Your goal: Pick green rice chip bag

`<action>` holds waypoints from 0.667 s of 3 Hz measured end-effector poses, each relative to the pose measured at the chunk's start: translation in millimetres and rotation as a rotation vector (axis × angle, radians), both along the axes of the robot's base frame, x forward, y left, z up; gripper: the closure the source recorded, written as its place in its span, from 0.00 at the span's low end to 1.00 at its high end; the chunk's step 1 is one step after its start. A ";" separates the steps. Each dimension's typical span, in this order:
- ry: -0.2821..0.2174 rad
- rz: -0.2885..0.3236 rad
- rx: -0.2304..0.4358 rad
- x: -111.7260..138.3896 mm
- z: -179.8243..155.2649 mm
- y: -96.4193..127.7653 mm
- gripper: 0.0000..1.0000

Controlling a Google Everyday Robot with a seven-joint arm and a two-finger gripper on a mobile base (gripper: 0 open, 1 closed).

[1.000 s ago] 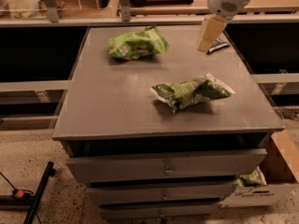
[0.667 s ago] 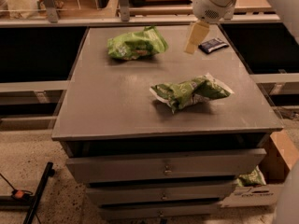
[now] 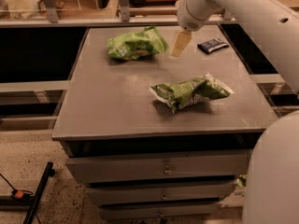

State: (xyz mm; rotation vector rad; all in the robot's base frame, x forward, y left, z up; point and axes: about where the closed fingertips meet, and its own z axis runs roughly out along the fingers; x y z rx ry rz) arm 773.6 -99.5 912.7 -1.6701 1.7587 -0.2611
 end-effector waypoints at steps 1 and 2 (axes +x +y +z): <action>-0.011 0.010 0.029 16.6 -16.4 14.2 0.00; -0.004 0.029 0.042 23.6 -31.0 27.0 0.00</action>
Offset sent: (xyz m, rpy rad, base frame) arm 0.0317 0.0389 -0.0428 0.0585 -0.0064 0.0471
